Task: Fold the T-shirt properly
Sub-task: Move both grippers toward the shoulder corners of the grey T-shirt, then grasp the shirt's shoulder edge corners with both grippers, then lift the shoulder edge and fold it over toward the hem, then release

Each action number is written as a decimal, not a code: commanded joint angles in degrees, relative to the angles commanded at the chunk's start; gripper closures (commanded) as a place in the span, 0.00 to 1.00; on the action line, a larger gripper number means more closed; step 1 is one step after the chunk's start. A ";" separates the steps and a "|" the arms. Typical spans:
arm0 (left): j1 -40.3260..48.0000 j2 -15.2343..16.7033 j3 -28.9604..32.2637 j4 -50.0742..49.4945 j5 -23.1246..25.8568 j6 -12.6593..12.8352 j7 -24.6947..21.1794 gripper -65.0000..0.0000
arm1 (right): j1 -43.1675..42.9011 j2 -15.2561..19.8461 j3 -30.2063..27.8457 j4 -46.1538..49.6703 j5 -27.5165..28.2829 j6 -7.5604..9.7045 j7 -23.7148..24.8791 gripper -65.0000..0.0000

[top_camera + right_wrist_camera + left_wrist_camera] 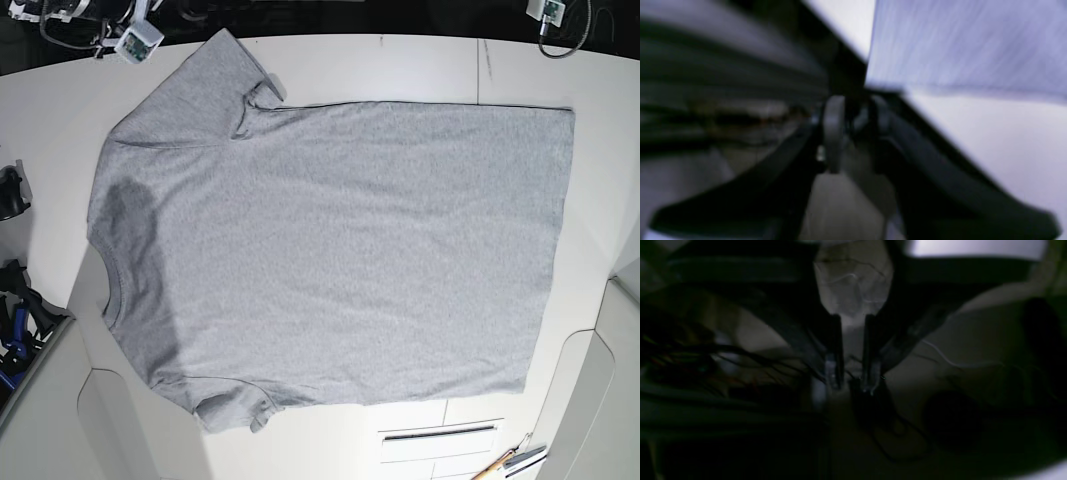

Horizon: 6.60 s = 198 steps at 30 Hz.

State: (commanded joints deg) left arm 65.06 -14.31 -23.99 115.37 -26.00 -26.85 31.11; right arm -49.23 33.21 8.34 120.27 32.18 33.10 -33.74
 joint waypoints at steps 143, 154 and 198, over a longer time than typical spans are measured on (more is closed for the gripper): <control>-61.13 -13.66 1.55 -35.17 -8.26 -13.15 1.62 1.00 | 57.05 -17.81 12.87 -44.68 15.87 1.64 -14.64 1.00; -66.16 -13.88 2.64 -41.07 -9.68 -13.15 1.73 0.56 | 62.75 -17.81 13.42 -50.27 11.67 1.18 -14.73 0.45; -62.29 -9.18 -4.79 -45.94 -19.15 -12.63 6.12 0.51 | 49.40 -21.03 24.09 -50.05 18.14 0.57 -14.69 0.88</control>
State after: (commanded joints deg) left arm 2.76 -23.49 -28.77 69.43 -45.15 -39.48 37.23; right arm 0.16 12.19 32.42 70.22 50.33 33.67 -48.42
